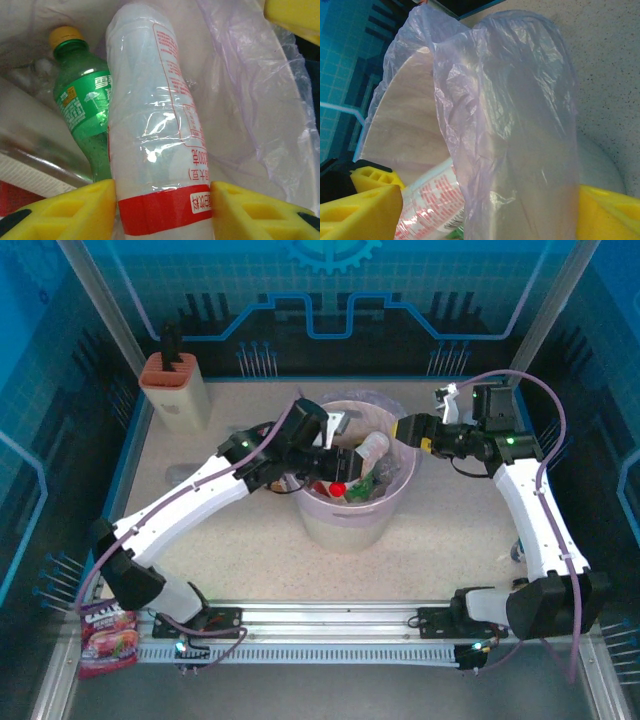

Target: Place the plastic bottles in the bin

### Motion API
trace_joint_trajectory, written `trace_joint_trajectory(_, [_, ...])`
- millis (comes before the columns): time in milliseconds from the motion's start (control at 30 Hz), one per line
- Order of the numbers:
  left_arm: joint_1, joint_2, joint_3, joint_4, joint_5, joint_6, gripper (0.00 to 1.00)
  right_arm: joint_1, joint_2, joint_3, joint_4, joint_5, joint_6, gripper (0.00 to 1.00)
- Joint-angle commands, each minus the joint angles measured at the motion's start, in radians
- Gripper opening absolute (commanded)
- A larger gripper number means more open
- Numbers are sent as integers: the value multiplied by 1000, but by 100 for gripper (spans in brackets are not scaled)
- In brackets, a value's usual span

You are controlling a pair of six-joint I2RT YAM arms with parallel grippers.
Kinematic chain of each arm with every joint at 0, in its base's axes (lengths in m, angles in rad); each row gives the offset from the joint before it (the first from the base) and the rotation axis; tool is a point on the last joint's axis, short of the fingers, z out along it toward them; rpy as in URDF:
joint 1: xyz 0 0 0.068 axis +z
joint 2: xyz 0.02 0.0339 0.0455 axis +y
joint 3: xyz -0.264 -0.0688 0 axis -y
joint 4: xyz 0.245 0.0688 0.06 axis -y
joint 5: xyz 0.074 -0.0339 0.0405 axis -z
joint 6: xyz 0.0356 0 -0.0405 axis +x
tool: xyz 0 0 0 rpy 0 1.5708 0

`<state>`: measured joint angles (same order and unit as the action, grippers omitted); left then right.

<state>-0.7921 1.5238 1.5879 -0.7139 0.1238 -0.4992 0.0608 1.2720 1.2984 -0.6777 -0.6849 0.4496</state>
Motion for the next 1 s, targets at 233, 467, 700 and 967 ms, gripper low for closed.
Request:
trace_joint_trajectory(233, [-55, 76, -72, 36, 5, -1, 53, 29, 14, 54, -114, 134, -79, 86])
trace_joint_trajectory(467, [-55, 5, -49, 61, -6, 18, 73, 30, 22, 66, -119, 139, -83, 84])
trace_joint_trajectory(700, [-45, -109, 10, 9, -76, 78, 87, 34, 15, 77, -105, 134, -74, 84])
trace_joint_trajectory(967, [72, -260, -37, -45, -146, 83, 85, 33, 2, 134, -117, 125, -70, 88])
